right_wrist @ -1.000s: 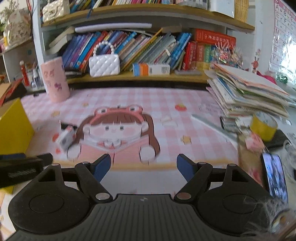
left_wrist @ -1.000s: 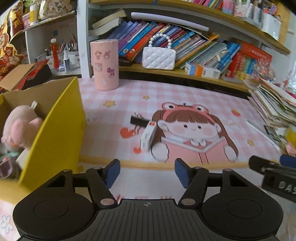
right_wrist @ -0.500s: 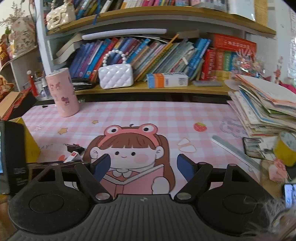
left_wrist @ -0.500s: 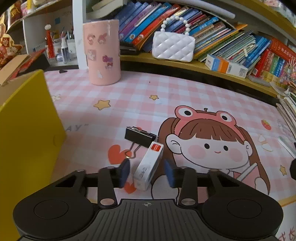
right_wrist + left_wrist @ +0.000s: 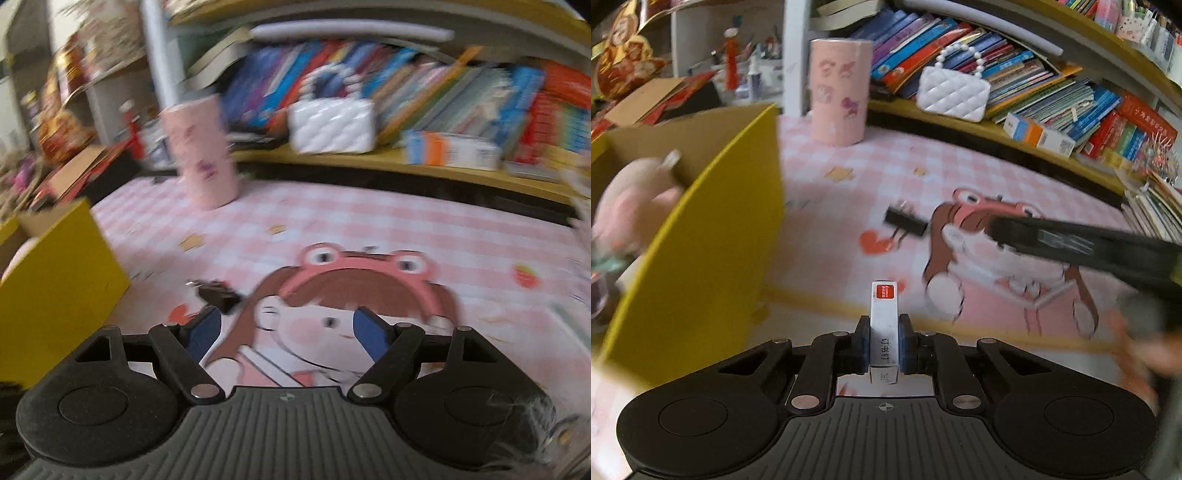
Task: Organize objects
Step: 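Grasp the white-red small box with left tool while right tool grasps black binder clip, then carry small box in left tool and binder clip in right tool over the box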
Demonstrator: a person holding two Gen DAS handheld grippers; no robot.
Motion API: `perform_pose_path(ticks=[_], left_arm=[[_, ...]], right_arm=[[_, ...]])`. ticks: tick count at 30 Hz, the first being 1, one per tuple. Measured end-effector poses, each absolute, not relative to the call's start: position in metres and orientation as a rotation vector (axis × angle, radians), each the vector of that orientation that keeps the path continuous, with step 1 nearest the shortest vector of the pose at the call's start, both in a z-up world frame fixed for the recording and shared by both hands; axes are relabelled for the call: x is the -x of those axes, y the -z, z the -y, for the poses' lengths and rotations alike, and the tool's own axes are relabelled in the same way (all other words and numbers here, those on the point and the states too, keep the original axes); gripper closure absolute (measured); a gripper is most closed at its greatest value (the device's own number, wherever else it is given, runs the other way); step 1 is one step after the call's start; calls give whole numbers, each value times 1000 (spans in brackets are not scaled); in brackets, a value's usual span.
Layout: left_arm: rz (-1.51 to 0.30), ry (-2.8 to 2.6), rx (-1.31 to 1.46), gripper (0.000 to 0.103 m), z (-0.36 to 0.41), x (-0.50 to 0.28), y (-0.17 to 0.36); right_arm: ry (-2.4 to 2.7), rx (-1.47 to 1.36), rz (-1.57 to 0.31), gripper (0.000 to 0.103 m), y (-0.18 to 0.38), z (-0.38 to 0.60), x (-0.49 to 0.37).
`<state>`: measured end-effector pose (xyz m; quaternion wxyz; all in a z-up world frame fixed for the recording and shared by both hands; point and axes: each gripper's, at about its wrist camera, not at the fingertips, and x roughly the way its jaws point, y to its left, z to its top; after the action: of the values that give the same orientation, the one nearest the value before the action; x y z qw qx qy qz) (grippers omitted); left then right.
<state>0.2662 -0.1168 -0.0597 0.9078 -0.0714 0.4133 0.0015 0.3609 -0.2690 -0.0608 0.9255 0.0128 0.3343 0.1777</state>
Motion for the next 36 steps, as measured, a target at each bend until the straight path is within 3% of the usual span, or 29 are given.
perform_pose_path(ticks=[4, 13, 17, 36], left_arm=[[-866, -29, 163, 90, 106, -244, 55], [-846, -53, 190, 90, 100, -227, 42], [-841, -54, 197, 90, 98, -221, 40], [-781, 101, 220, 90, 81, -182, 29]], right_arm=[[-468, 51, -668, 29, 77, 235, -384], [-524, 140, -698, 50, 100, 189, -421], [-529, 135, -693, 77, 99, 189, -421], [-406, 50, -617, 79, 31, 238, -289]])
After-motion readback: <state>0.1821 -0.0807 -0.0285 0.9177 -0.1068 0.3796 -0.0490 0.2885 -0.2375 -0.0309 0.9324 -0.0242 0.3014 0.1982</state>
